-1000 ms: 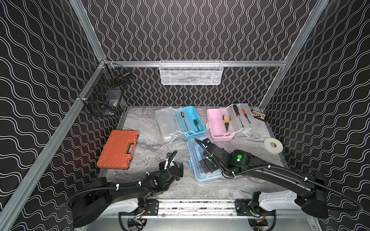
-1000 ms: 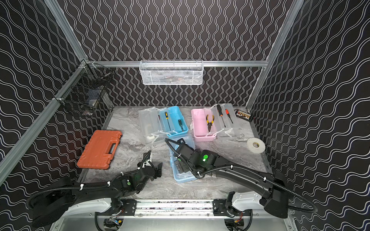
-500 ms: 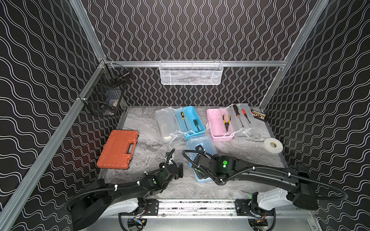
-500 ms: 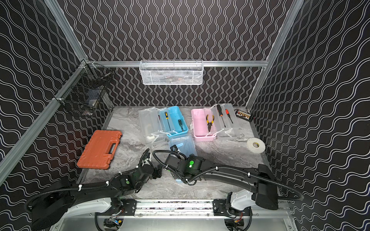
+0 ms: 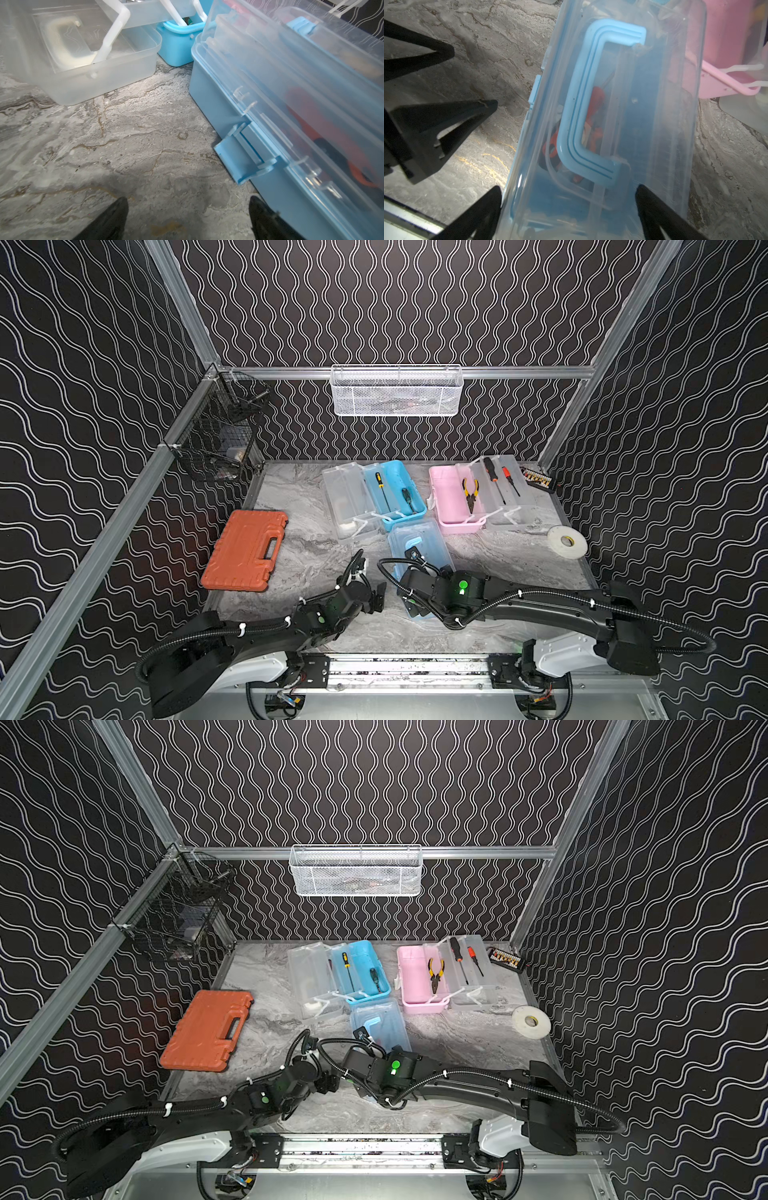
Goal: Close toolboxes
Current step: Move the toolbox to the center of the board.
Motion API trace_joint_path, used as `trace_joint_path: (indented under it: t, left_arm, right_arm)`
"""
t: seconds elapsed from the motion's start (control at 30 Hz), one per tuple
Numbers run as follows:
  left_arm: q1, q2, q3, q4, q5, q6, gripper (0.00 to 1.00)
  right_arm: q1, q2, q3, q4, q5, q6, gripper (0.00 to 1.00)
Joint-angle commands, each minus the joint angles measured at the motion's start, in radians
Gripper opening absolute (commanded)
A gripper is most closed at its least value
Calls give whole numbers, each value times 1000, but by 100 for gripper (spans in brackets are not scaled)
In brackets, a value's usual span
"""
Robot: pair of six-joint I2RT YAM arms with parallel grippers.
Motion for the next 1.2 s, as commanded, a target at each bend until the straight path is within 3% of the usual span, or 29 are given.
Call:
trace_joint_path:
  t: [0.0, 0.13, 0.37, 0.67, 0.87, 1.17]
  left_arm:
    - [2, 0, -10, 82, 25, 100, 94]
    - [2, -5, -40, 153, 63, 186, 95]
    - [-9, 66, -23, 184, 138, 313, 96]
    - [-68, 157, -16, 326, 198, 469, 99]
    - [-108, 273, 22, 401, 149, 544, 99]
    - [-146, 463, 77, 601, 39, 596, 99]
  right_arm:
    - [-4, 5, -31, -92, 39, 58, 99]
    - [-17, -33, -77, -113, 87, 85, 99]
    - [-49, -90, -134, -75, 59, 93, 99]
    - [-85, -124, -182, -160, 103, 261, 99]
    - [-89, -218, -223, -107, 63, 260, 99]
    - [-80, -292, -141, -50, -11, 164, 99]
